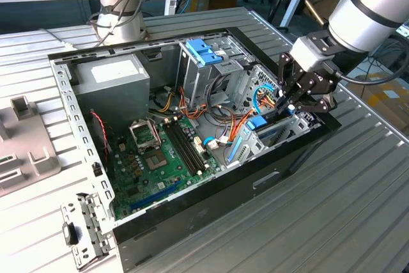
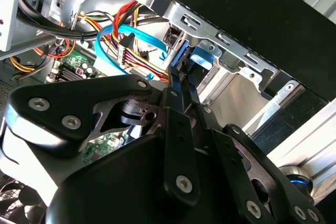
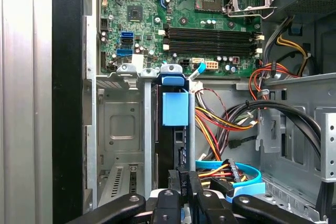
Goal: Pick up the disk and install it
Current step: 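Insert the first disk wire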
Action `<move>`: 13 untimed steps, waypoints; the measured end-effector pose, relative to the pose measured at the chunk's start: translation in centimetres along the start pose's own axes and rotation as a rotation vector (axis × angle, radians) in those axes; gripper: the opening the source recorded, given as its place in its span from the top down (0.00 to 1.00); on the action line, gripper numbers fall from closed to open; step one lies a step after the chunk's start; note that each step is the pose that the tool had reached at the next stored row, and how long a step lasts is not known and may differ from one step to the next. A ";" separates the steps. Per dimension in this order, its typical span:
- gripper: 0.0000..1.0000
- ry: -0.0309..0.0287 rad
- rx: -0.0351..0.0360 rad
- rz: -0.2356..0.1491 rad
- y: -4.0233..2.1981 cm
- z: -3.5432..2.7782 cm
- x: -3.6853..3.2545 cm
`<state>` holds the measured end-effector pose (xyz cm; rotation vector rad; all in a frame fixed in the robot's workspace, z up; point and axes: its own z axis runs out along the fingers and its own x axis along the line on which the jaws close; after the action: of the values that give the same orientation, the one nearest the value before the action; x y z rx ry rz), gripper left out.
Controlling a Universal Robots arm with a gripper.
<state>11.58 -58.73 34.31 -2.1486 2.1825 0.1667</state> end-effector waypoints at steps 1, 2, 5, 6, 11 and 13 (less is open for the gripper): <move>0.82 0.0000 0.0000 0.000 0.00 0.00 0.00; 0.82 -0.0002 0.0000 0.000 0.00 0.00 0.00; 0.82 -0.0009 0.0000 0.000 0.00 0.02 -0.04; 0.82 -0.0013 0.0000 0.000 0.00 0.03 -0.05; 0.82 -0.0017 -0.0023 0.000 -0.09 -0.04 -0.14; 0.82 -0.0018 -0.0023 0.000 -0.09 -0.03 -0.14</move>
<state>11.67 -58.60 34.35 -2.1485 2.1827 0.1711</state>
